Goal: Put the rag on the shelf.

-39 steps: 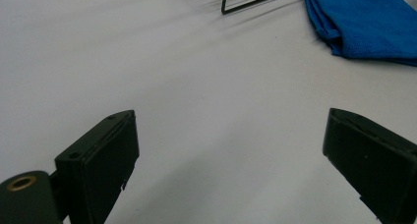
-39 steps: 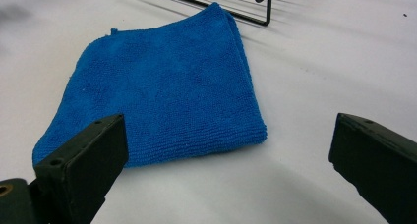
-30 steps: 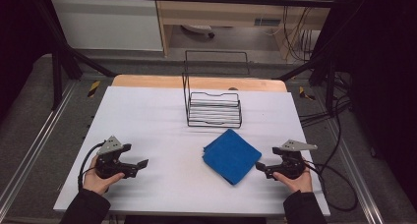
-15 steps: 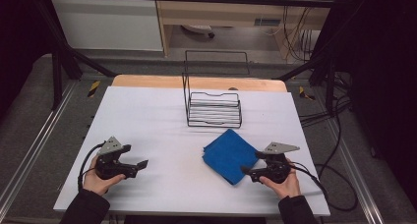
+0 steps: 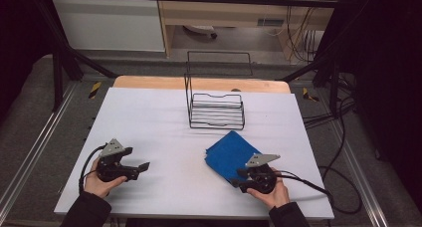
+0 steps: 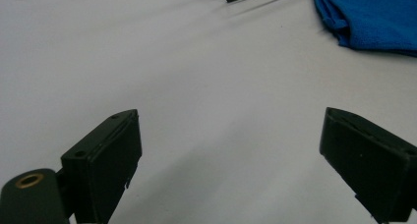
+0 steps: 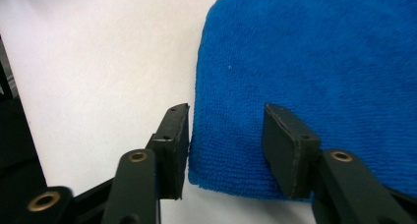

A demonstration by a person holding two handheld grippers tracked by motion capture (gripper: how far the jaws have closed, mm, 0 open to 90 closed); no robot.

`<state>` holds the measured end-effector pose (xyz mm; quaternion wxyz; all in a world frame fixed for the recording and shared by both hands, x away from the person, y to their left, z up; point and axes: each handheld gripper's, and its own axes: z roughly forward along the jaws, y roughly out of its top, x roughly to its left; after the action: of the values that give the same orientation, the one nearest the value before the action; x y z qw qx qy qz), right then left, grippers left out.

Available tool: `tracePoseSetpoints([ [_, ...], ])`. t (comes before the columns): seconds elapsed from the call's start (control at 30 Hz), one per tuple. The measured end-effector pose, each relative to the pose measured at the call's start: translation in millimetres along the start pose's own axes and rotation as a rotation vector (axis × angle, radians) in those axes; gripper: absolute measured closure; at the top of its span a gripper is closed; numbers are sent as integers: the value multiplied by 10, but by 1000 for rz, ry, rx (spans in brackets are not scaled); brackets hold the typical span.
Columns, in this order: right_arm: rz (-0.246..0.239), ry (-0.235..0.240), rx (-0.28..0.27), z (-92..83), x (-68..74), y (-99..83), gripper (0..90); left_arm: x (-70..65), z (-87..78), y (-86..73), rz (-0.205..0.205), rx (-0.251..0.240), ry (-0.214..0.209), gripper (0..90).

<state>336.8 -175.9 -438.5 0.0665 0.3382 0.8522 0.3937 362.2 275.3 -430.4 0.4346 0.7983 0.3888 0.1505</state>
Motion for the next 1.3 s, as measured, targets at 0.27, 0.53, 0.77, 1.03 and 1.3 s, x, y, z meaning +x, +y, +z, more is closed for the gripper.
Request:
tracePoseSetpoints([
  [0.27,-40,-37,33,70,39,-57,578,1,5,-2,-1,6,-1,96],
  [0.53,-111,-114,58,89,98,-60,766,4,9,-7,-3,10,-1,104],
  [0.77,-102,-101,75,66,56,-32,851,9,9,-9,-5,11,-2,108],
  [1.03,-91,-57,96,-78,-22,-8,859,9,5,-8,-6,11,-3,109],
  [1.3,-135,-44,154,-195,-89,-53,855,4,4,-6,-6,12,-5,109],
])
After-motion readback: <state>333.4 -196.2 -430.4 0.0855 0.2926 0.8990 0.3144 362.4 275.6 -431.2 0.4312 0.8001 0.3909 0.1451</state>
